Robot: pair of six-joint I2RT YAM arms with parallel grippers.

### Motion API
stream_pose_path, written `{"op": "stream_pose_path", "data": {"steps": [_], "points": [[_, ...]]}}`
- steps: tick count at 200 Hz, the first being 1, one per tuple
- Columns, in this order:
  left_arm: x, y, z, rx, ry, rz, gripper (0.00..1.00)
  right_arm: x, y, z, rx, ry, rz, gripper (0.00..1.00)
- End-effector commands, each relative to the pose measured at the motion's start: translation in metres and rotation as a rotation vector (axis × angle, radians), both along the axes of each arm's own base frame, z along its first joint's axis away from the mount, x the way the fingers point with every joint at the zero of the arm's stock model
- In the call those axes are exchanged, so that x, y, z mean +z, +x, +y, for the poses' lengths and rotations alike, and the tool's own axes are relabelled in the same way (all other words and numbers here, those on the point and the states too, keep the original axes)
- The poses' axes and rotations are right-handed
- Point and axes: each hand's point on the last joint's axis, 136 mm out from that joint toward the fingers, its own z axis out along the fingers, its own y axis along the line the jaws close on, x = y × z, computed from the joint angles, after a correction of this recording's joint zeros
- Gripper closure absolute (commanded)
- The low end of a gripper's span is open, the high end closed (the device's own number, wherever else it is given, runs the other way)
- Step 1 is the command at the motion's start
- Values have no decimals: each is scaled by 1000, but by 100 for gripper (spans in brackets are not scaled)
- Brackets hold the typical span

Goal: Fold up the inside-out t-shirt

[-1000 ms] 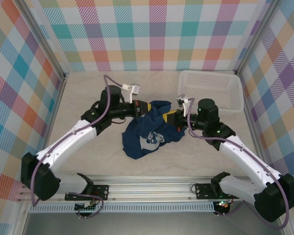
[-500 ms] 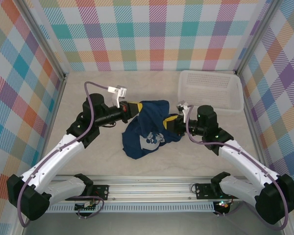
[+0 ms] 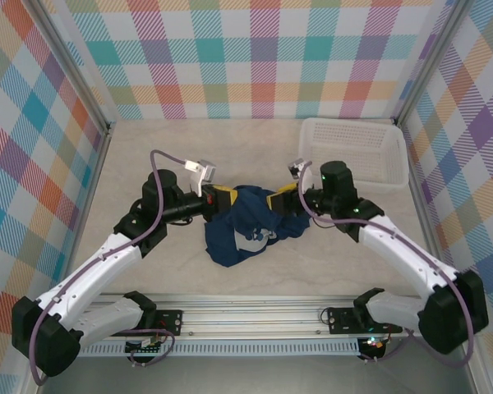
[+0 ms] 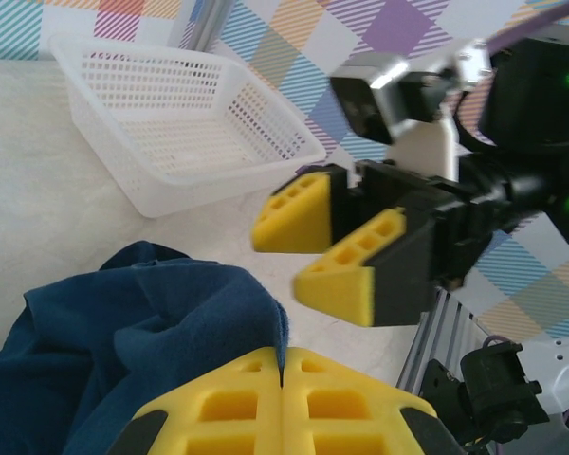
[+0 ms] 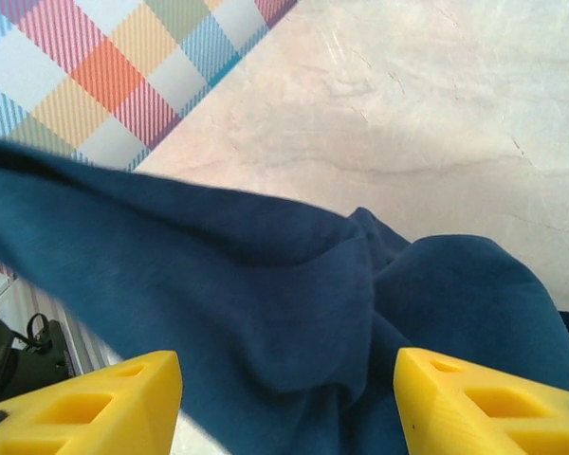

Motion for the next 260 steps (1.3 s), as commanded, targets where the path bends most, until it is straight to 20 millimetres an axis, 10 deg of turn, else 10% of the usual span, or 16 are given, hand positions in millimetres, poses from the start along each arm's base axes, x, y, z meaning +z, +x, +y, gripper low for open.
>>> {"op": "stream_pose_path", "data": {"steps": [1,75,116,186,260], "points": [[9,-4,2,-25,-6,-57,100,4,12,8,7,18,50,39],[10,-3,7,9,2,-70,100,-22,18,41,134,145,315,48],[6,0,19,84,21,-68,100,-2,22,28,94,237,287,100],[-42,-4,18,74,84,92,100,39,20,-33,-100,185,-69,100],[-95,0,-39,-111,154,210,100,-24,15,-71,-286,-6,49,100]]}}
